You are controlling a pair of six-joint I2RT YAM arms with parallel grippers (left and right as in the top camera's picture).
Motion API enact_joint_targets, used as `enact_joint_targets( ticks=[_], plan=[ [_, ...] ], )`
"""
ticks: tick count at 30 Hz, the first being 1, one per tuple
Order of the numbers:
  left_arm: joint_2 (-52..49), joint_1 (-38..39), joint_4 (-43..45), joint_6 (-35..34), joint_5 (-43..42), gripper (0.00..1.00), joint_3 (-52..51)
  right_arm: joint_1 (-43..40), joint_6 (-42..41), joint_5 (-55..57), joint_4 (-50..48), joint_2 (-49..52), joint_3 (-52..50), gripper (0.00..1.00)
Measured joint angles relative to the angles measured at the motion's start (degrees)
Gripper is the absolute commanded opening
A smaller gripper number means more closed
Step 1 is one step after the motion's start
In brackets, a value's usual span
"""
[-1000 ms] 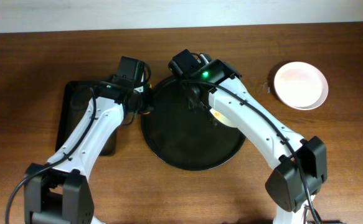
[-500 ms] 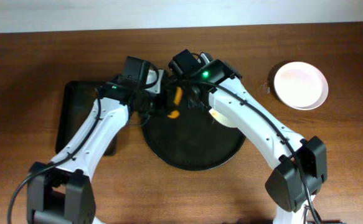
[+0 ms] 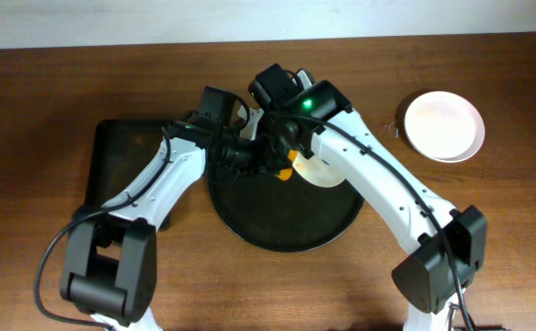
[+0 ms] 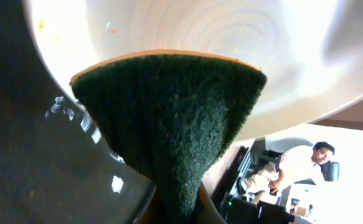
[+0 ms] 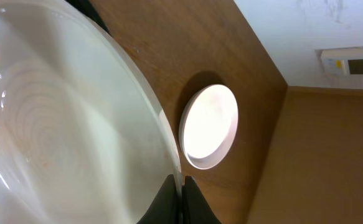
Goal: Clean dirty plates on tray and stack at the side
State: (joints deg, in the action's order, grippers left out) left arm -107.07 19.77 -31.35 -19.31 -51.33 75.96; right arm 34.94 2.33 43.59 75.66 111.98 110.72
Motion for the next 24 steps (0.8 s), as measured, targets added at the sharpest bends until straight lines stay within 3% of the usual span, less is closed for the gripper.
enact_joint_targets(
  ticks=[15, 24],
  plan=[
    [-1.3, -0.1, 9.7, -6.1, 3.4, 0.0, 0.0, 0.0, -0.8, -2.4, 1.2, -3.4, 1.7, 0.04],
    [-1.3, 0.1, 5.4, -8.4, 4.2, 0.0, 0.0, 0.0, -0.8, -2.7, 1.3, -3.4, 1.7, 0.04]
  ],
)
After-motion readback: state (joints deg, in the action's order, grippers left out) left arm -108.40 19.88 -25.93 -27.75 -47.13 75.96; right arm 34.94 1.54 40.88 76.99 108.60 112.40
